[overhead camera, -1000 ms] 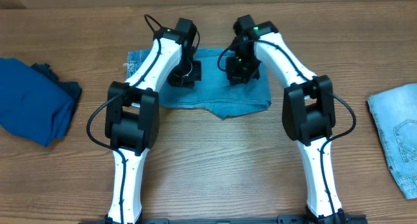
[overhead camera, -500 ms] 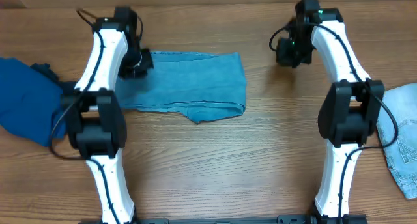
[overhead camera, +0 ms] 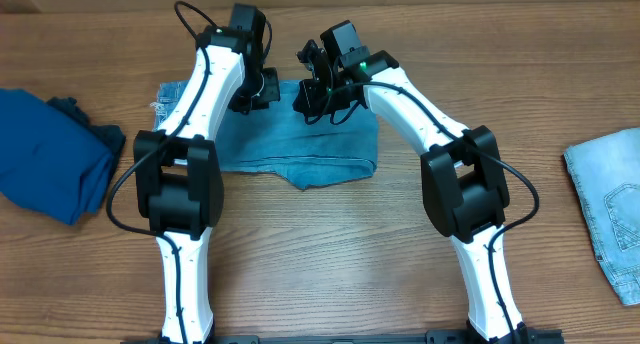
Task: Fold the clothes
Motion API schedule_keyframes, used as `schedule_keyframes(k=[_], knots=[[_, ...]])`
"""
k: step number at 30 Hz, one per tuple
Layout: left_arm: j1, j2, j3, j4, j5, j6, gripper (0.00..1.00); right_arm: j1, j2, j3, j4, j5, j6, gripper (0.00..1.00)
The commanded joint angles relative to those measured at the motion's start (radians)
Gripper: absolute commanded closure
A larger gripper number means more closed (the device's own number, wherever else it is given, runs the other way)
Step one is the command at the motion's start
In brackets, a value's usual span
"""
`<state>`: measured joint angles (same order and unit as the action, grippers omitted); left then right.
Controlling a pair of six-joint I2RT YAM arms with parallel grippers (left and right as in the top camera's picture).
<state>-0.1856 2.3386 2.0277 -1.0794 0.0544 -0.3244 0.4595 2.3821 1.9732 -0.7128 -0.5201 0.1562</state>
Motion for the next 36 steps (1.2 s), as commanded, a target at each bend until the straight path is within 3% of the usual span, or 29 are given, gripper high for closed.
schedule_keyframes(k=[1,4,7,13,20,22,24,25,28,30,36], knots=[[0.011,0.046,-0.002,0.019,-0.035,-0.046,0.96,-0.002,0.003,-0.043,0.090,0.011,0.040,0.96],[0.018,0.087,-0.002,0.027,-0.071,-0.045,0.96,-0.010,0.004,-0.069,0.107,0.201,0.054,0.96],[0.050,0.098,-0.002,0.027,-0.091,0.032,0.94,-0.050,0.004,-0.092,0.076,0.335,0.053,0.96],[0.134,0.098,-0.002,0.005,-0.083,0.034,0.89,-0.228,0.004,-0.140,0.022,0.389,0.048,0.96],[0.146,0.075,0.109,-0.099,-0.020,0.055,0.90,-0.361,-0.074,-0.138,-0.135,0.303,-0.085,0.94],[0.146,0.057,0.234,-0.193,-0.019,0.054,0.90,-0.367,-0.159,-0.138,-0.183,0.197,-0.086,0.83],[0.147,0.014,0.387,-0.302,-0.020,0.040,0.86,-0.367,-0.200,-0.138,-0.229,0.082,-0.086,0.59],[0.147,-0.016,0.461,-0.346,-0.024,0.039,0.78,-0.367,-0.201,-0.138,-0.246,0.050,-0.086,0.48],[0.147,-0.110,0.593,-0.426,-0.037,0.040,0.57,-0.363,-0.186,-0.150,-0.309,0.042,-0.086,0.34],[0.147,-0.216,0.626,-0.447,-0.041,0.040,0.43,-0.359,-0.174,-0.187,-0.314,0.029,-0.086,0.32],[0.147,-0.445,0.626,-0.485,-0.066,0.040,0.22,-0.331,-0.146,-0.336,-0.214,-0.075,-0.083,0.32]])
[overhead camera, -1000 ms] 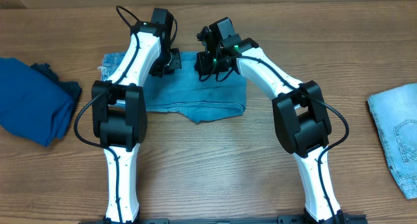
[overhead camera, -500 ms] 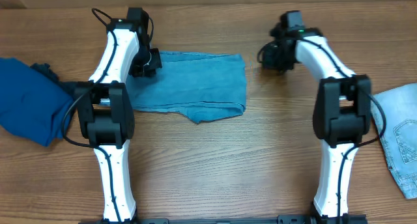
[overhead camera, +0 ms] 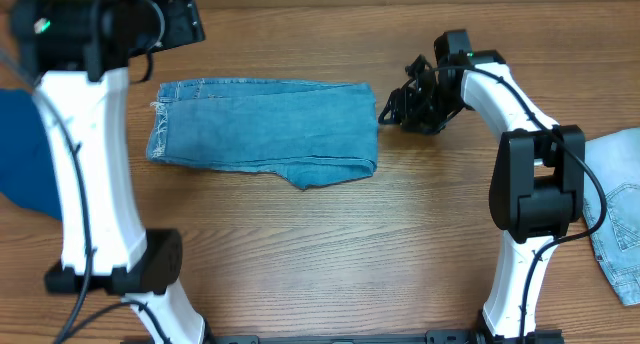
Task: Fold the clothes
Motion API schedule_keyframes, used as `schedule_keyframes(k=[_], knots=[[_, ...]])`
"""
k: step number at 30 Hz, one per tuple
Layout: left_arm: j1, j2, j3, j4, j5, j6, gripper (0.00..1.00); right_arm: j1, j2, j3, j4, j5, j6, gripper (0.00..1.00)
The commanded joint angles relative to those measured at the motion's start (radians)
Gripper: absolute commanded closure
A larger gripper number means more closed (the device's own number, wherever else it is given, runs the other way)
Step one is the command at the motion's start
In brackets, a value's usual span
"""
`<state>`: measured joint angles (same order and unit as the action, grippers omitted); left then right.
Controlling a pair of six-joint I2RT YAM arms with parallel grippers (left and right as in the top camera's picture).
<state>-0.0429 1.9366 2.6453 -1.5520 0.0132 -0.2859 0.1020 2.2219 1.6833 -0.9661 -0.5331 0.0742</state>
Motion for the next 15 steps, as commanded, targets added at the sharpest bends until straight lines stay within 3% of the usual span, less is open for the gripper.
schedule_keyframes(k=[1,2,3,8,9,10,12,13,15], knots=[[0.004,-0.055,0.009,-0.016,-0.024,0.002,0.20,0.039,0.014,-0.063,0.061,-0.061,0.008,0.32],[0.004,-0.063,0.009,-0.023,-0.024,0.002,0.15,0.054,0.015,-0.084,0.095,-0.060,0.017,0.32],[0.004,-0.064,0.009,-0.029,-0.024,0.002,0.00,0.066,0.015,-0.103,0.130,-0.061,0.042,0.32],[0.004,-0.073,0.008,-0.090,-0.023,0.001,0.00,0.126,0.015,-0.145,0.272,-0.072,0.135,0.35],[0.004,-0.082,0.008,-0.100,-0.024,0.001,0.00,0.140,0.015,-0.145,0.283,-0.072,0.144,0.45],[0.004,-0.094,0.008,-0.108,-0.024,0.001,0.00,0.146,0.015,-0.145,0.283,-0.071,0.144,0.69],[0.004,-0.112,0.008,-0.113,-0.024,0.002,0.00,0.144,0.015,-0.145,0.274,-0.071,0.143,0.91],[0.004,-0.119,0.008,-0.113,-0.024,0.002,0.00,0.135,0.010,-0.145,0.267,-0.071,0.143,0.96],[0.004,-0.127,0.008,-0.113,-0.031,0.002,0.00,0.101,-0.029,-0.144,0.251,-0.071,0.138,0.96]])
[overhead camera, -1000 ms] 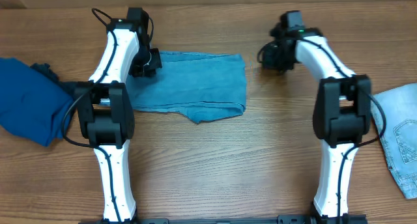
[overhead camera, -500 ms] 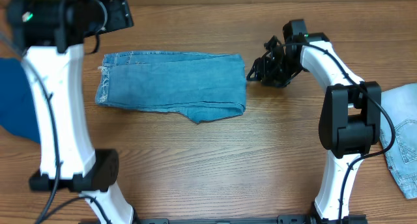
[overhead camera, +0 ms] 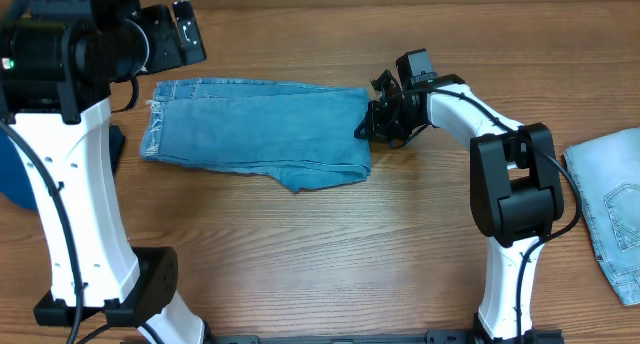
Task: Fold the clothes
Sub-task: 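Lift the right end with the right gripper and fold it leftward over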
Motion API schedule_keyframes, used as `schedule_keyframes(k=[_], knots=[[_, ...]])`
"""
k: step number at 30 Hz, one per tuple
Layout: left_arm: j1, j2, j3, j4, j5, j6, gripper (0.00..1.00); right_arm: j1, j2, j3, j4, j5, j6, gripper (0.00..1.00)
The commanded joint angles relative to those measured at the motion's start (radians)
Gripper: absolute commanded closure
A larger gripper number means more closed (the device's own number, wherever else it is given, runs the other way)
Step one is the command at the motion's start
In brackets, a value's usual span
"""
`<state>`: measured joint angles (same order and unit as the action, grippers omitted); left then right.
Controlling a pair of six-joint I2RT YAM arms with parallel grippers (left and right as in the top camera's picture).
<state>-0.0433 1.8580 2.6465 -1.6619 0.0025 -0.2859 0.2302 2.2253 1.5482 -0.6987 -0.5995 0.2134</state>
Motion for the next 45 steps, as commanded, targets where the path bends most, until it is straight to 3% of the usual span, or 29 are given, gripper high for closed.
schedule_keyframes(k=[1,5,9,11,15,21,28,33,36,41,45], knots=[[0.005,-0.048,0.007,-0.003,-0.038,0.002,0.00,-0.051,-0.067,-0.009,-0.022,-0.004,-0.004,0.96],[0.005,-0.047,0.007,-0.006,-0.043,0.002,0.00,-0.214,-0.254,-0.008,-0.124,0.224,-0.014,0.96],[0.005,-0.047,0.007,-0.006,-0.042,0.002,0.00,-0.379,-0.405,-0.008,-0.161,0.232,-0.113,0.96],[0.005,-0.047,0.007,-0.005,-0.042,0.002,0.00,-0.383,-0.431,-0.008,-0.163,0.220,-0.138,0.96],[0.005,-0.047,0.006,-0.006,-0.042,0.002,0.00,-0.286,-0.432,-0.003,-0.132,0.098,-0.121,0.96],[0.005,-0.047,0.006,-0.016,-0.033,0.001,0.00,-0.054,-0.432,0.066,0.068,0.087,0.057,0.96],[0.005,-0.047,0.006,-0.027,0.018,0.001,0.00,0.196,-0.399,0.062,0.193,0.273,0.084,0.95],[0.004,-0.047,0.006,-0.027,0.026,0.002,0.00,0.240,-0.288,0.062,0.204,0.285,0.080,0.96],[0.004,-0.047,-0.001,-0.027,0.008,0.002,0.00,0.203,-0.307,0.064,0.172,0.285,0.045,0.96],[0.004,-0.046,-0.034,-0.027,-0.013,0.002,0.00,0.001,-0.437,0.064,0.027,0.316,0.029,0.96],[0.004,-0.045,-0.041,-0.027,-0.012,0.002,0.00,-0.178,-0.504,0.064,-0.101,0.390,-0.112,0.96]])
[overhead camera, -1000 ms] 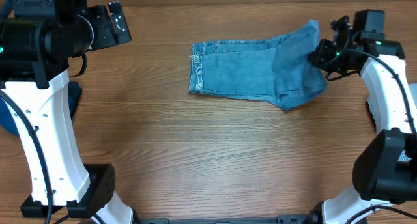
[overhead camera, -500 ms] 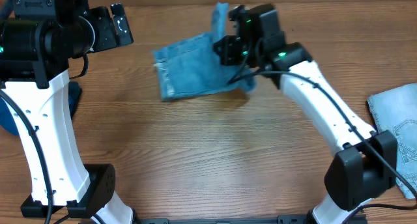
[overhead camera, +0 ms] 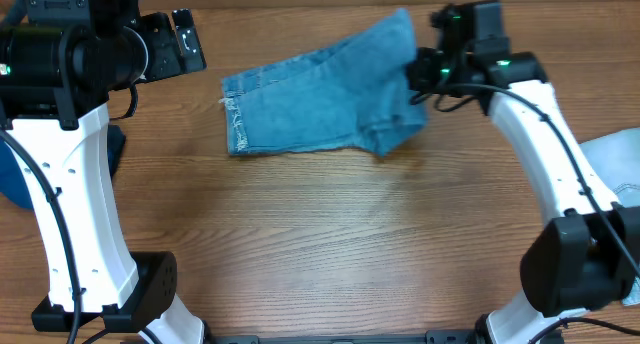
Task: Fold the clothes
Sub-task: 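Lift the right end with the right gripper and fold it leftward over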
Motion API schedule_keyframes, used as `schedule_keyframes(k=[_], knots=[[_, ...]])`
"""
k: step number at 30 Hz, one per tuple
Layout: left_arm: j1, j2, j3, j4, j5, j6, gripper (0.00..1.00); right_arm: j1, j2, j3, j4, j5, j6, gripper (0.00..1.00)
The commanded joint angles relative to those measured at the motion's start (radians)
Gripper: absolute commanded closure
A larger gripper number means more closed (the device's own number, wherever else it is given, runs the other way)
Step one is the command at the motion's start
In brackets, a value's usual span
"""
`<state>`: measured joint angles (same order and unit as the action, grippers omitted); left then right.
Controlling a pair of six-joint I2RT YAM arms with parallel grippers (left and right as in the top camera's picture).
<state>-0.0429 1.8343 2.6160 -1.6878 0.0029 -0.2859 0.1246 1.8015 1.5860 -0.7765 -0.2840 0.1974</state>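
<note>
The folded blue denim shorts (overhead camera: 310, 109) lie across the far middle of the wooden table (overhead camera: 330, 244). Their frayed hem points left and their right end is raised off the wood. My right gripper (overhead camera: 420, 74) is shut on that raised right end, and the cloth hides its fingertips. My left gripper (overhead camera: 186, 46) hangs high at the upper left, away from the shorts. It looks open and holds nothing.
A dark blue garment (overhead camera: 12, 179) lies at the left edge, mostly hidden behind my raised left arm. A light, washed denim piece (overhead camera: 622, 152) lies at the right edge, partly under my right arm.
My right gripper was at the right edge of the flat shorts. It now holds that end lifted, and the whole garment has shifted to the right. The left arm has hardly moved.
First both grippers were down on the far edge of the folded shorts. Then both were off it, the left raised high at the left, the right beside the shorts' right end. The right then reached that end, and now holds it lifted with the shorts shifted right.
</note>
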Motion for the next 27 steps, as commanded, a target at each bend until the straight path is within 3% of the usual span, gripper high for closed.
schedule_keyframes(k=[1,5,10,17,27], knots=[[0.003,-0.022,-0.010,-0.001,-0.013,0.002,0.00,-0.109,-0.093,0.027,-0.048,0.098,-0.125,0.96],[0.003,-0.022,-0.010,0.001,-0.013,0.002,0.00,-0.217,-0.111,0.060,-0.098,0.194,-0.238,0.96],[0.003,-0.022,-0.010,-0.002,-0.010,0.001,0.00,-0.189,-0.111,0.128,-0.043,0.186,-0.245,0.96],[0.003,-0.021,-0.010,-0.002,-0.002,0.001,0.00,0.056,0.035,0.127,0.074,0.095,-0.007,0.96],[0.003,-0.022,-0.010,-0.002,0.024,0.001,0.00,0.261,0.283,0.127,0.196,0.091,0.095,0.96]])
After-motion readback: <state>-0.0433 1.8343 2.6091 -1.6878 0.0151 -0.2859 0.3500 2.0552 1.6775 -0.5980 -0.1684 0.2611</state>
